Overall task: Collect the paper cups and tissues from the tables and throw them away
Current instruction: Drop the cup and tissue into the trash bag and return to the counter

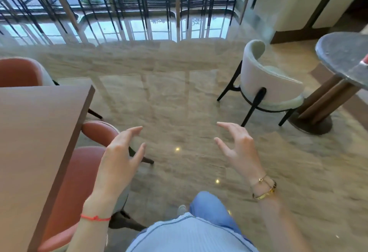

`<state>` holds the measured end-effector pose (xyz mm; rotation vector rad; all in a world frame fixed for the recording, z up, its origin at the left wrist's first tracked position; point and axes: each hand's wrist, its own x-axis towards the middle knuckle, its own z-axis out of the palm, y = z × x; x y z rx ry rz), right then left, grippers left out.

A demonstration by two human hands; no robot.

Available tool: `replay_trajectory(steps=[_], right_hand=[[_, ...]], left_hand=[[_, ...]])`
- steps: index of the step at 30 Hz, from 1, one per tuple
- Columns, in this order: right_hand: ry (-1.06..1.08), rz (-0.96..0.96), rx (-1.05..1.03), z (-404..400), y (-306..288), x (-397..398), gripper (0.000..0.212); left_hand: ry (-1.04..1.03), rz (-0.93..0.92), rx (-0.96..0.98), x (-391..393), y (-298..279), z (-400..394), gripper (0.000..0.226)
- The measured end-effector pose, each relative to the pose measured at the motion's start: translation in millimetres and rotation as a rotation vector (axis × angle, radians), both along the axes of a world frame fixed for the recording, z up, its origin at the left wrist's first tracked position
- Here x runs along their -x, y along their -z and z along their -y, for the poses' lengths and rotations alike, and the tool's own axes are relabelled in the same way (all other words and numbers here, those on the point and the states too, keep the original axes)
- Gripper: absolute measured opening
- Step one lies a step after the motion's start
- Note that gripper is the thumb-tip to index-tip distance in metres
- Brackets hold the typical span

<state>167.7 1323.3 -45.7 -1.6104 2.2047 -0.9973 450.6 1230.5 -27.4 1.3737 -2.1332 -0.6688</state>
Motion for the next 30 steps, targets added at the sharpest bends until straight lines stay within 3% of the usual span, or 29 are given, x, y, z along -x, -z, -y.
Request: replay_trajectory(steps=[8,23,30], right_hand=[[0.007,0.023,-0.072,148,18,38,0.040],[-0.162,-0.013,-0.045,548,-13,142,0.038],[-0.179,-0.010,-0.051,697,4,157,0.038]], left_hand=[[0.031,0.024,-0.004,39,16,160,0.043],[-0.149,-0.017,0.053,129,-4,510,0.041],[-0.156,-0.017,0.032,149,11,650,0.041]])
